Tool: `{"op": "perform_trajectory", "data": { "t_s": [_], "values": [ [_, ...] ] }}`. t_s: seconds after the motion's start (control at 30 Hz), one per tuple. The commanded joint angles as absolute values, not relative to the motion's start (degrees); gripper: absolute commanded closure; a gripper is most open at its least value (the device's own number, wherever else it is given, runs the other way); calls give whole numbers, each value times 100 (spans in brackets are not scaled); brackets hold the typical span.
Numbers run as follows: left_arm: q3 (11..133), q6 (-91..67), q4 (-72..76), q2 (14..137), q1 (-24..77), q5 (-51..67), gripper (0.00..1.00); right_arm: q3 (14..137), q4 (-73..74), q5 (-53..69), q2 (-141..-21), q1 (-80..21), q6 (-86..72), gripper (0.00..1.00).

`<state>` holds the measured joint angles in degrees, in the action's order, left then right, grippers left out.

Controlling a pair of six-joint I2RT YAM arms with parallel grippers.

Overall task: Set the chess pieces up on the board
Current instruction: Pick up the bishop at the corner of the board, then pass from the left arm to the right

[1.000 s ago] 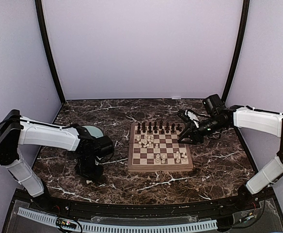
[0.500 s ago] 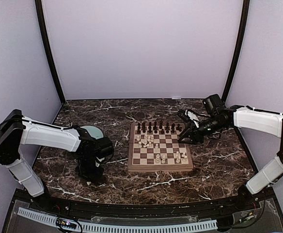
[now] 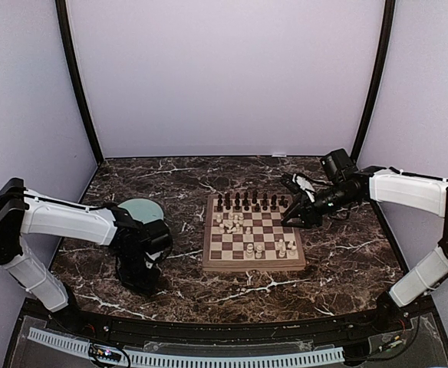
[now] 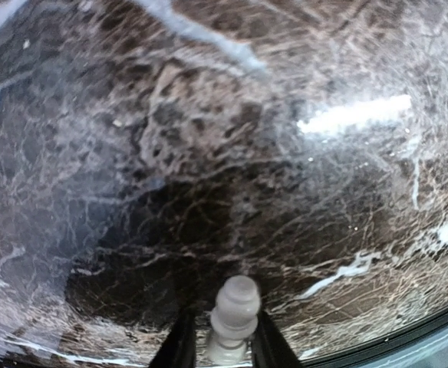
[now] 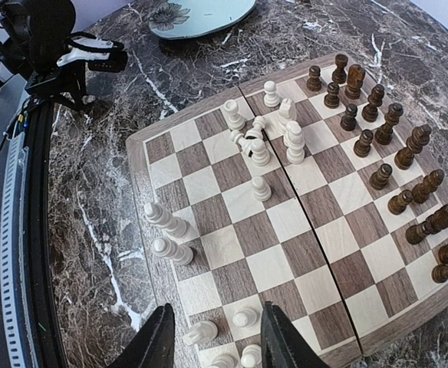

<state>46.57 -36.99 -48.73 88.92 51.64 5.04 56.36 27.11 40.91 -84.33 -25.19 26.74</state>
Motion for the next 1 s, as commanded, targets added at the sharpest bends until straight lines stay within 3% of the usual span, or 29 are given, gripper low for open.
{"op": "perform_trajectory", "data": {
  "t_s": [0.0, 0.33, 0.53, 0.8, 0.97],
  "values": [
    [4244, -3682, -4813, 9094, 5205, 694, 81, 5761, 2729, 4158, -8456, -2569, 2669, 60],
    [5159, -2922, -4287, 8076, 5310, -85, 88, 6104, 2859, 4271, -8523, -2578, 2471, 61],
    [4985, -2000, -1654, 7150, 5335, 458, 89, 6725, 3258, 4311, -8806, -2878, 2359, 61],
    [4965, -1409, 257, 7346, 5464, 945, 88, 7866, 3350, 4733, -9426, -3478, 1533, 57],
    [5145, -1245, 641, 7697, 5642, 1027, 88, 8459, 3359, 5237, -9853, -3795, 1063, 54]
  ]
}}
